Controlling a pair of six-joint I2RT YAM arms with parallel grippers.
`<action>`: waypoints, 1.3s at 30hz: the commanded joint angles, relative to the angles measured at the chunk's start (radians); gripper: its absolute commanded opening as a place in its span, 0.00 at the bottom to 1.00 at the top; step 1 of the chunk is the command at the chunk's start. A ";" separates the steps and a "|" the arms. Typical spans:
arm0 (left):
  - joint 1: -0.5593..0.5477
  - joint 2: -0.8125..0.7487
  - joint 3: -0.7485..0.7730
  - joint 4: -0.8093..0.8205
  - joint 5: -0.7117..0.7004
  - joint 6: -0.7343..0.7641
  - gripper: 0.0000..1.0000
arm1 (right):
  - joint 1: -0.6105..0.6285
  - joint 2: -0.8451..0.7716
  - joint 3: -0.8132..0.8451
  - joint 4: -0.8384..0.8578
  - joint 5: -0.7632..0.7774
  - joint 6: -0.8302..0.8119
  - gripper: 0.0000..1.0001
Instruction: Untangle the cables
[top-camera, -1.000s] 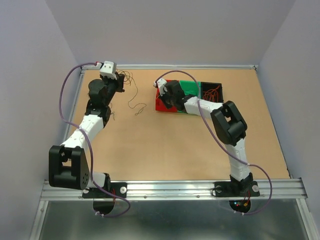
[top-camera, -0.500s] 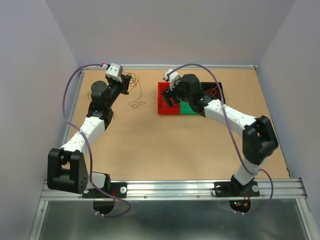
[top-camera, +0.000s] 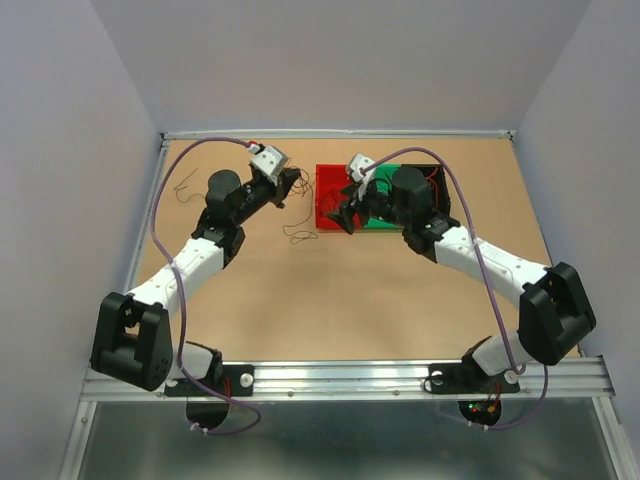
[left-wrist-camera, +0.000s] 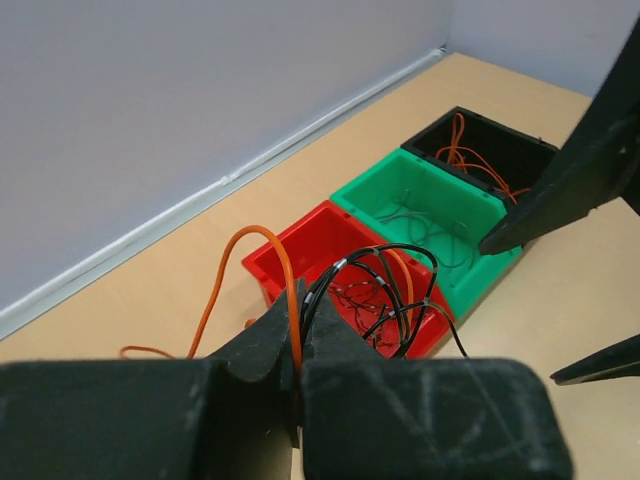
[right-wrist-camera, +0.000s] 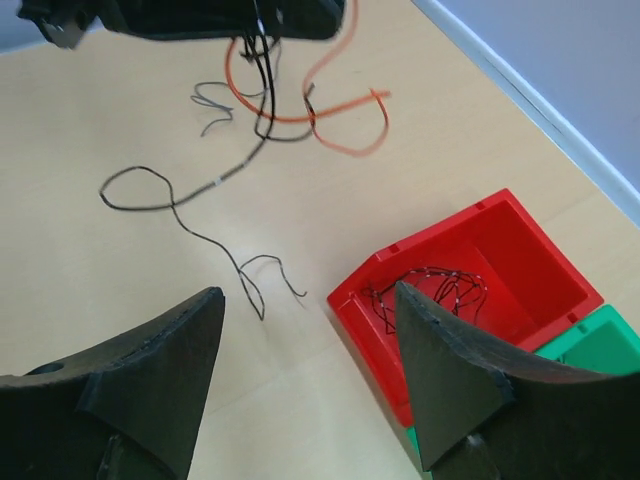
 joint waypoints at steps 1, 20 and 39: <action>-0.056 -0.021 0.007 0.024 0.073 0.092 0.00 | -0.009 -0.074 -0.030 0.113 -0.095 0.016 0.73; -0.202 0.048 0.047 -0.086 0.052 0.216 0.03 | -0.008 -0.081 -0.053 0.163 -0.118 0.040 0.50; -0.198 -0.033 -0.014 -0.037 -0.001 0.230 0.63 | -0.018 -0.054 -0.030 0.123 -0.110 0.059 0.01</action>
